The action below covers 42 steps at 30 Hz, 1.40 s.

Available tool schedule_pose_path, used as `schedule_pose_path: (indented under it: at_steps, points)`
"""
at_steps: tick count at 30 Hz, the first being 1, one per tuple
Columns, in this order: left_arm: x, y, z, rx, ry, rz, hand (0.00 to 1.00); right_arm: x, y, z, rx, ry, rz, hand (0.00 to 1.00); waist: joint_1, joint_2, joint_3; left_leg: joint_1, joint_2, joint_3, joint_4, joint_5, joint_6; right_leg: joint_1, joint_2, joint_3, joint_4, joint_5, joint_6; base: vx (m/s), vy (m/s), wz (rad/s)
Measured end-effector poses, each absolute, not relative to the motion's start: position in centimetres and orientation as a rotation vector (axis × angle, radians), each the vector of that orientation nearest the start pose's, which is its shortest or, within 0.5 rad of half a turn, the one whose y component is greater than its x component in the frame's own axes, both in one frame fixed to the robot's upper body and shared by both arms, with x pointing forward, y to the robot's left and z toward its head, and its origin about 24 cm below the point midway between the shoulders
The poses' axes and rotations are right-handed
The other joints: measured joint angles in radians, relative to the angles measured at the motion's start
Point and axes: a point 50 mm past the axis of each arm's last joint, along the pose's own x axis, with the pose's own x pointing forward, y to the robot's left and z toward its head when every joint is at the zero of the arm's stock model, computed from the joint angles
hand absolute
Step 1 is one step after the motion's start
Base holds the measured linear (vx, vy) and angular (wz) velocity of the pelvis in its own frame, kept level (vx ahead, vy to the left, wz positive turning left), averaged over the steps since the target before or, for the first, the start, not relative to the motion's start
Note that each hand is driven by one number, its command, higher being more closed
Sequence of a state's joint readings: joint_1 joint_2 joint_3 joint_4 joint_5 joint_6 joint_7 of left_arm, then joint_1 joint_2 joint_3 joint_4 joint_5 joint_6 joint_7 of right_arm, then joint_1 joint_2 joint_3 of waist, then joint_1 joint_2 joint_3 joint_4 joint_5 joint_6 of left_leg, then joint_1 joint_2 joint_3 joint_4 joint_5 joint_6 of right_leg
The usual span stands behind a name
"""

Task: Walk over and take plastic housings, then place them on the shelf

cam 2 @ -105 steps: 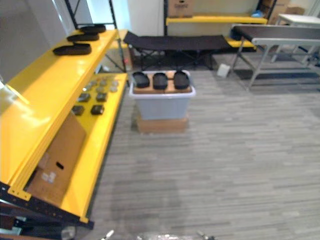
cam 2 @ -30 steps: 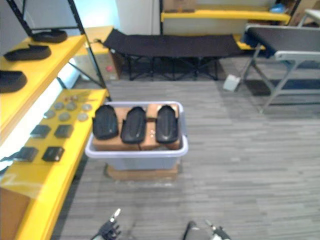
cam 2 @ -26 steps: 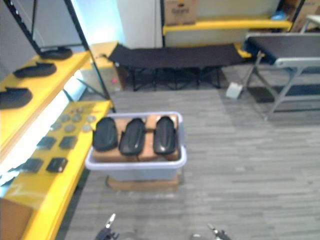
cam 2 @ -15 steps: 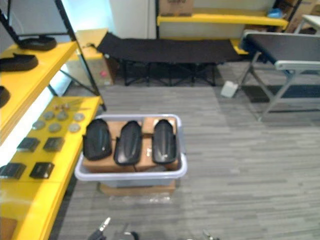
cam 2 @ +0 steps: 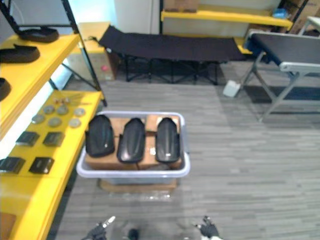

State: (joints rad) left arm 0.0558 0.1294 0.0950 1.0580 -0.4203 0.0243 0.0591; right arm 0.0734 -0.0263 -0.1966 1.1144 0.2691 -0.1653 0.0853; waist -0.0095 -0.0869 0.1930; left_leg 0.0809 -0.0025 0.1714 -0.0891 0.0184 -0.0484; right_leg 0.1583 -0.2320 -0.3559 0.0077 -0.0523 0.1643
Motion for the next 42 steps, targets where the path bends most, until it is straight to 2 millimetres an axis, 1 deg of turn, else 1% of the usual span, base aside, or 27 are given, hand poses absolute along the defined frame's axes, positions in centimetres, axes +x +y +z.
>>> schedule_pose_path:
  at_steps: [2, 5, 7, 9, 12, 15, 18, 19, 20, 22, 23, 25, 26, 28, 29, 30, 31, 32, 34, 35, 36, 37, 38, 39, 40, 41, 42]
  points:
    - [10.3, 21.3, -15.8, -0.274, 1.079, 0.432, 0.0, 9.4, -18.6, -16.2, 0.381, 0.969, -0.359, 0.0, 0.0, 0.0, 0.009, -0.015, -0.005, 0.003, 0.005, 0.0, 0.0, -0.017, -0.008, 0.003, 0.012, 0.004, 0.006, 0.11, 0.041, 0.01]
    - [11.8, 21.3, -15.3, -0.215, 1.044, 0.383, 0.0, 10.9, -18.8, -15.8, 0.444, 0.921, -0.437, 0.0, 0.007, 0.001, 0.061, -0.049, 0.007, 0.011, 0.015, -0.004, 0.007, -0.083, -0.012, 0.034, 0.08, 0.019, 0.006, 0.06, 0.066, -0.05]
    - [14.0, 21.1, -14.6, -0.173, 0.993, 0.339, 0.0, 13.5, -19.4, -14.9, 0.49, 0.839, -0.5, 0.0, 0.026, 0.008, 0.125, -0.126, 0.033, 0.034, 0.127, -0.045, 0.024, -0.143, 0.004, 0.083, 0.102, 0.084, -0.002, 0.01, 0.121, -0.26]
    - [15.3, 21.1, -14.0, -0.136, 0.958, 0.305, 0.0, 14.9, -20.0, -14.1, 0.512, 0.768, -0.535, 0.0, 0.031, 0.008, 0.158, -0.163, 0.044, 0.04, 0.202, -0.088, 0.034, -0.156, 0.004, 0.116, 0.104, 0.109, -0.003, -0.01, 0.117, -0.23]
    - [15.7, 21.1, -13.8, -0.112, 0.94, 0.281, 0.0, 15.9, -20.5, -13.4, 0.52, 0.701, -0.568, 0.0, 0.036, 0.012, 0.178, -0.181, 0.043, 0.053, 0.27, -0.128, 0.048, -0.158, -0.002, 0.15, 0.113, 0.129, -0.001, 0.0, 0.115, -0.09]
    - [15.7, 21.4, -13.7, -0.103, 0.934, 0.282, 0.0, 16.2, -20.8, -13.0, 0.505, 0.659, -0.606, 0.0, 0.042, 0.016, 0.18, -0.187, 0.046, 0.052, 0.306, -0.141, 0.047, -0.16, -0.003, 0.177, 0.136, 0.129, -0.001, 0.0, 0.058, 0.01]
    - [15.5, 21.8, -13.6, -0.09, 0.921, 0.29, 0.0, 17.5, -21.8, -11.3, 0.503, 0.525, -0.664, 0.0, 0.046, 0.015, 0.18, -0.186, 0.058, 0.053, 0.31, -0.15, 0.045, -0.161, 0.01, 0.198, 0.136, 0.123, -0.011, -0.04, -0.014, -0.07]
    - [15.4, 22.2, -13.5, -0.08, 0.917, 0.296, 0.0, 18.4, -22.8, -9.9, 0.503, 0.425, -0.676, 0.0, 0.046, 0.014, 0.18, -0.186, 0.061, 0.056, 0.309, -0.152, 0.043, -0.164, 0.014, 0.201, 0.136, 0.113, -0.024, -0.06, -0.04, -0.08]
    - [15.4, 22.3, -13.6, -0.079, 0.916, 0.296, 0.0, 18.6, -23.1, -9.3, 0.499, 0.389, -0.676, 0.0, 0.046, 0.014, 0.18, -0.186, 0.061, 0.057, 0.309, -0.153, 0.042, -0.165, 0.015, 0.204, 0.137, 0.108, -0.032, -0.09, -0.05, -0.14]
    - [15.3, 22.4, -13.5, -0.069, 0.913, 0.29, 0.0, 19.3, -24.5, -7.3, 0.467, 0.281, -0.678, 0.0, 0.039, 0.009, 0.179, -0.186, 0.06, 0.056, 0.303, -0.161, 0.041, -0.182, 0.018, 0.232, 0.161, 0.086, -0.02, -0.08, -0.044, -0.13]
    - [15.3, 22.4, -13.5, -0.06, 0.914, 0.284, 0.0, 19.2, -24.8, -7.1, 0.448, 0.271, -0.676, 0.0, 0.033, 0.008, 0.178, -0.185, 0.061, 0.054, 0.302, -0.165, 0.041, -0.192, 0.016, 0.239, 0.185, 0.077, -0.009, -0.1, -0.058, 0.05]
    - [14.7, 22.3, -13.8, -0.02, 0.948, 0.254, 0.0, 18.2, -25.1, -6.8, 0.388, 0.266, -0.67, 0.0, -0.013, 0.013, 0.176, -0.165, 0.078, 0.023, 0.281, -0.166, 0.036, -0.237, 0.035, 0.314, 0.344, 0.073, 0.002, -0.07, -0.052, 0.4]
    - [14.5, 22.4, -13.8, -0.018, 0.951, 0.256, 0.0, 17.9, -25.1, -6.9, 0.382, 0.269, -0.67, 0.0, -0.012, 0.009, 0.174, -0.148, 0.082, 0.013, 0.272, -0.165, 0.035, -0.242, 0.041, 0.335, 0.38, 0.075, 0.004, 0.0, -0.04, 0.43]
    - [13.7, 23.2, -13.9, -0.013, 0.975, 0.285, 0.0, 16.4, -24.8, -7.6, 0.371, 0.306, -0.661, 0.0, -0.005, 0.002, 0.164, -0.107, 0.112, -0.002, 0.261, -0.165, 0.035, -0.282, 0.068, 0.374, 0.5, 0.11, -0.008, 0.03, -0.06, 0.09]
    - [12.6, 23.5, -14.2, -0.02, 1.004, 0.306, 0.0, 16.1, -24.3, -7.9, 0.373, 0.32, -0.638, 0.0, -0.002, 0.009, 0.15, -0.104, 0.146, -0.002, 0.264, -0.17, 0.03, -0.32, 0.095, 0.389, 0.523, 0.076, -0.047, 0.03, -0.081, -0.13]
    - [11.3, 24.2, -14.4, -0.026, 1.037, 0.345, 0.0, 16.3, -23.8, -7.9, 0.372, 0.32, -0.604, 0.0, -0.001, 0.002, 0.141, -0.106, 0.176, 0.001, 0.266, -0.171, 0.024, -0.331, 0.111, 0.387, 0.484, 0.049, -0.065, 0.03, -0.057, -0.11]
    - [10.6, 24.6, -14.5, -0.03, 1.049, 0.365, 0.0, 16.4, -23.5, -7.9, 0.372, 0.316, -0.586, 0.0, -0.001, -0.003, 0.136, -0.11, 0.19, 0.0, 0.269, -0.168, 0.019, -0.333, 0.117, 0.379, 0.451, 0.056, -0.061, 0.04, -0.097, 0.03]
    - [9.5, 25.2, -14.7, -0.059, 1.066, 0.42, 0.0, 16.6, -23.2, -7.7, 0.369, 0.296, -0.559, 0.0, 0.001, -0.02, 0.125, -0.12, 0.201, 0.001, 0.275, -0.16, -0.004, -0.332, 0.115, 0.35, 0.383, 0.1, -0.048, 0.06, -0.102, 0.1]
    - [8.2, 25.7, -14.8, -0.1, 1.08, 0.492, 0.0, 17.7, -23.1, -7.1, 0.37, 0.259, -0.534, 0.0, 0.031, -0.051, 0.104, -0.148, 0.197, 0.003, 0.299, -0.15, -0.03, -0.323, 0.099, 0.295, 0.282, 0.2, -0.041, 0.16, -0.223, 0.06]
    - [8.4, 25.8, -14.7, -0.122, 1.069, 0.521, 0.0, 19.4, -23.3, -6.2, 0.36, 0.217, -0.51, 0.0, 0.046, -0.046, 0.107, -0.184, 0.209, 0.003, 0.324, -0.142, -0.047, -0.305, 0.101, 0.27, 0.21, 0.183, -0.038, 0.17, -0.262, -0.04]
    - [8.7, 25.5, -14.8, -0.129, 1.066, 0.524, 0.0, 20.3, -23.5, -5.5, 0.35, 0.192, -0.497, 0.0, 0.051, -0.041, 0.11, -0.199, 0.215, 0.002, 0.332, -0.139, -0.052, -0.296, 0.108, 0.267, 0.174, 0.182, -0.039, 0.12, -0.21, -0.06]
    - [9.2, 24.8, -14.8, -0.166, 1.053, 0.526, 0.0, 22.3, -24.0, -3.9, 0.333, 0.127, -0.474, 0.0, 0.056, -0.023, 0.121, -0.226, 0.219, -0.001, 0.337, -0.13, -0.065, -0.286, 0.115, 0.252, 0.118, 0.176, -0.047, 0.03, -0.139, 0.02]
    - [9.6, 24.1, -14.9, -0.183, 1.043, 0.523, 0.0, 23.6, -24.5, -2.7, 0.319, 0.083, -0.47, 0.0, 0.056, -0.005, 0.133, -0.234, 0.222, -0.006, 0.336, -0.125, -0.073, -0.274, 0.115, 0.235, 0.087, 0.162, -0.049, 0.04, -0.147, 0.1]
    - [9.8, 23.6, -15.0, -0.187, 1.037, 0.52, 0.0, 24.5, -25.0, -1.6, 0.309, 0.044, -0.466, 0.0, 0.055, 0.013, 0.144, -0.239, 0.22, -0.01, 0.336, -0.121, -0.079, -0.263, 0.113, 0.219, 0.07, 0.142, -0.047, 0.02, -0.188, 0.16]
    - [10.3, 23.0, -15.0, -0.168, 1.018, 0.509, 0.0, 25.6, -25.6, -0.2, 0.308, -0.008, -0.464, 0.0, 0.055, 0.041, 0.16, -0.24, 0.221, -0.023, 0.326, -0.109, -0.093, -0.26, 0.114, 0.209, 0.066, 0.121, -0.051, -0.02, -0.189, 0.17]
    - [10.6, 22.8, -14.9, -0.156, 1.006, 0.5, 0.0, 25.9, -26.0, 0.6, 0.309, -0.038, -0.468, 0.0, 0.053, 0.054, 0.168, -0.241, 0.221, -0.025, 0.314, -0.1, -0.096, -0.261, 0.114, 0.198, 0.065, 0.113, -0.053, -0.07, -0.202, 0.26]
    - [11.1, 22.3, -14.8, -0.151, 0.989, 0.487, 0.0, 26.7, -26.9, 2.2, 0.311, -0.101, -0.491, 0.0, 0.047, 0.081, 0.177, -0.239, 0.218, -0.027, 0.272, -0.086, -0.099, -0.266, 0.116, 0.177, 0.06, 0.094, -0.062, -0.11, -0.16, 0.29]
